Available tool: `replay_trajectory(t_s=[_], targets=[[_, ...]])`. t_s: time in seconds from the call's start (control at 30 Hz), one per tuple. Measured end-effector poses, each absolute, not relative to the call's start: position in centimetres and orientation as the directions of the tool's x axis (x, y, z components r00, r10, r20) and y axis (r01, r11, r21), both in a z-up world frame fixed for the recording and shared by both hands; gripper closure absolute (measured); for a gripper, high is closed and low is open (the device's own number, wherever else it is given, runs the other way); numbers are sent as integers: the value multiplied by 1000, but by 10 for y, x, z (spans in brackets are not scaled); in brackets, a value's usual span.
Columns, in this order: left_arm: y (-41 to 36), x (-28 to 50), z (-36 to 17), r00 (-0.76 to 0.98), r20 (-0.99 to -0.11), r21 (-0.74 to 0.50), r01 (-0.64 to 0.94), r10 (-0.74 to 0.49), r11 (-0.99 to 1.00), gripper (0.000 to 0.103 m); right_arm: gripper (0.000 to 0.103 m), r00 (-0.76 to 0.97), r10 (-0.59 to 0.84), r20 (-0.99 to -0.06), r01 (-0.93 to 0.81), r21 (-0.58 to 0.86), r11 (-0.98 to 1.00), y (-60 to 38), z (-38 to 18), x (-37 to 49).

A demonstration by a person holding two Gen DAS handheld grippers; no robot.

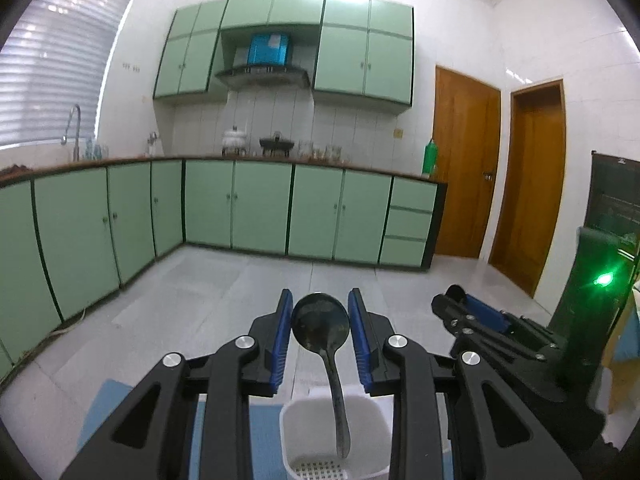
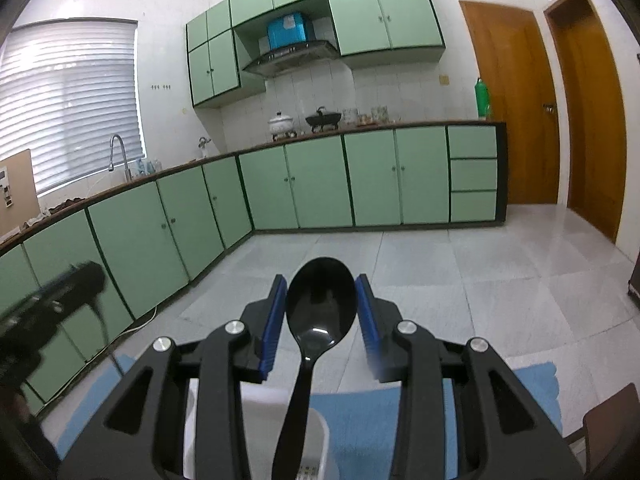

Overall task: Organize utensils
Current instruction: 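Carry both spoons over the white holder and open both tools to drop them, then move both open tools back down toward the chopsticks on the mat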

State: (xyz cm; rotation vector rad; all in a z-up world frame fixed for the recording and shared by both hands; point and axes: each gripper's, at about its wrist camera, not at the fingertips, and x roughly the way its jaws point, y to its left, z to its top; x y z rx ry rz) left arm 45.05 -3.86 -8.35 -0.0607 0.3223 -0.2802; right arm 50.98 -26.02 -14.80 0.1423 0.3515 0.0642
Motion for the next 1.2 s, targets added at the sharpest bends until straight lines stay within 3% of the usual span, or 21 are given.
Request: replay_trajectory(t_s=[0.07, 0.13, 0.33, 0.47, 0.6, 0.97, 1.2], targets=[[-38, 456, -88, 901, -327, -116, 261, -285, 958, 74, 66, 928, 107, -356, -52, 162, 985, -260, -151, 508], [-35, 453, -90, 898, -333, -129, 258, -287, 958, 72, 53, 919, 119, -375, -59, 169, 984, -262, -150, 504], [-23, 425, -82, 907, -320, -123, 246, -273, 961, 57, 52, 919, 119, -376, -32, 229, 973, -276, -140, 477], [-14, 394, -81, 902, -343, -132, 231, -263, 964, 38, 28, 902, 95, -421, 6, 231, 973, -285, -140, 441], [-6, 350, -95, 883, -385, -160, 224, -270, 961, 19, 17, 882, 89, -464, 15, 216, 976, -284, -154, 390], [3, 248, -189, 744, -645, -93, 152, -175, 984, 16, 15, 746, 44, -664, 49, 121, 991, -248, -233, 251], [6, 214, -221, 687, -718, -26, 142, -117, 989, 16, 29, 682, 83, -726, -4, 109, 994, -219, -260, 212]])
